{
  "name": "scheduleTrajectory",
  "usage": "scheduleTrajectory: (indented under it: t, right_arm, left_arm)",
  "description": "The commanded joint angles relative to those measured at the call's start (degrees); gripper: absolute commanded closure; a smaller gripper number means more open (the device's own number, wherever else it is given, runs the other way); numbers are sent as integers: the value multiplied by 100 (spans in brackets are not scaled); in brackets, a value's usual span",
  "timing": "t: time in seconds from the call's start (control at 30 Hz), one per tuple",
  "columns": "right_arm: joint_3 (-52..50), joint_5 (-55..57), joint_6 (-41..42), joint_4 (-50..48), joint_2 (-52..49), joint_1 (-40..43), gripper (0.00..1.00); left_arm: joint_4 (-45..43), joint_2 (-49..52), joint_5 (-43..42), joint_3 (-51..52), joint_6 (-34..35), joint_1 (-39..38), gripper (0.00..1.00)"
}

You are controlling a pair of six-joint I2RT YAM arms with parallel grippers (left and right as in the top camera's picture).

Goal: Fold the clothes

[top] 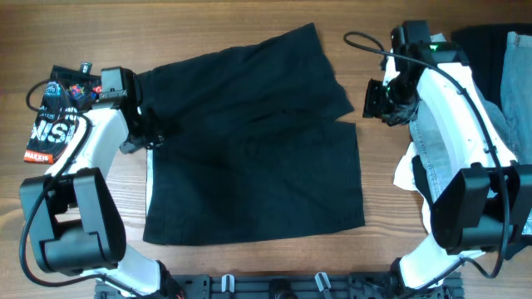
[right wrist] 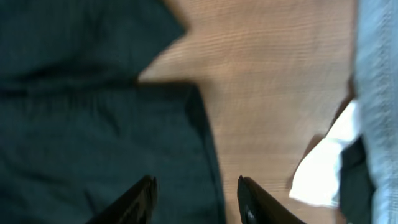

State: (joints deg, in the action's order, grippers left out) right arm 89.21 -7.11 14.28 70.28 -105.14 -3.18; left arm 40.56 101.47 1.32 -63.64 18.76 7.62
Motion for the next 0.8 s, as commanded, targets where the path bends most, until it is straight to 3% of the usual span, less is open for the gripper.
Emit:
scheduleTrajectory:
  t: [0.0,0.17,0.27,0.37,0.4,0.5,0.53,0.77]
  right_arm:
    - [-306,-614,-304,72,-9,-140,53]
    - [-1755,-649,-81,-898,-9,-378,51]
    - [-2544,-651,96,-1939,-11,-378,43]
    - [-3049,-651,90,-2734,-13,-378,41]
    - [-3156,-651,90,-2973,-22,-378,42]
    - [-3370,-647,118,-3383,-39,-378,68]
    - [-3410,-579,232,-3532,-39,-378,71]
    - [-3416,-302,1001,-5418,-39,-372,72]
  left_arm:
    - [520,-63,-192,-17,-26,-85,96]
    - [1207,-42,-190,13,146,-400,92]
    - [1023,-42,-188,286,173,-492,83]
    - [621,-42,-166,734,282,-487,82]
    - [527,-42,-170,820,299,-490,82]
    - [-46,-42,-170,1196,319,-490,82]
    - [-262,-42,-170,1298,319,-490,83]
    - [-2210,-42,-168,1351,317,-487,89]
